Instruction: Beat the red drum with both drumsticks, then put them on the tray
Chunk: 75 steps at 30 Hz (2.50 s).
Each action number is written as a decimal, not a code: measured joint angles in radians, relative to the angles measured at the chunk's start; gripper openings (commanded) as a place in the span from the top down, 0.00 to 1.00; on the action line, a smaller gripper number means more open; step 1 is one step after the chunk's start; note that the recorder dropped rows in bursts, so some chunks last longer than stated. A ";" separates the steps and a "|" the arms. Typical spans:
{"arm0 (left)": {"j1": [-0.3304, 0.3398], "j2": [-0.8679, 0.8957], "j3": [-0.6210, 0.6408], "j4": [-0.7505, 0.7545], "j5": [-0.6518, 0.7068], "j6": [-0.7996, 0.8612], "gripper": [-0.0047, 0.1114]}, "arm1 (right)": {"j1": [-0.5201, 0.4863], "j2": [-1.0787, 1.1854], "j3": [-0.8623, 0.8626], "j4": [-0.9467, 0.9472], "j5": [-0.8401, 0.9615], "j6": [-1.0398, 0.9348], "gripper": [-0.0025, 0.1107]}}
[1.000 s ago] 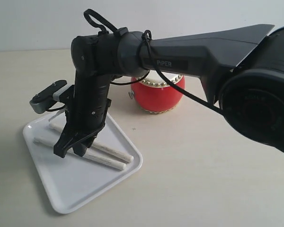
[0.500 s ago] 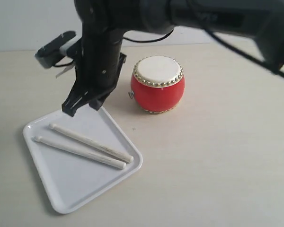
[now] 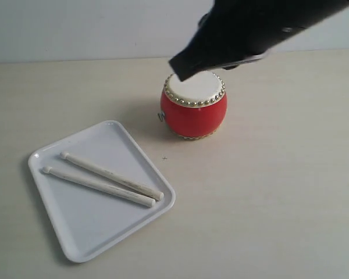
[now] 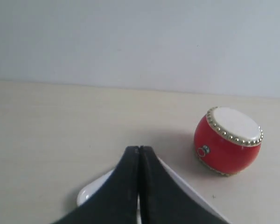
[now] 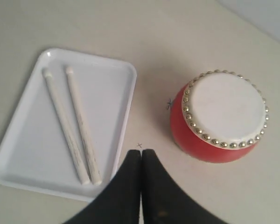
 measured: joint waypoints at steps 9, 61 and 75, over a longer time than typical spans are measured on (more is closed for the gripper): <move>0.000 -0.190 0.015 -0.025 0.065 0.000 0.96 | -0.002 -0.457 0.351 -0.036 -0.178 0.098 0.98; 0.209 -0.348 0.358 0.311 -0.249 -0.059 0.96 | -0.002 -0.587 0.357 -0.033 -0.195 0.100 0.98; 0.209 -0.348 0.358 0.332 -0.256 -0.150 0.96 | -0.002 -0.587 0.357 -0.033 -0.195 0.100 0.98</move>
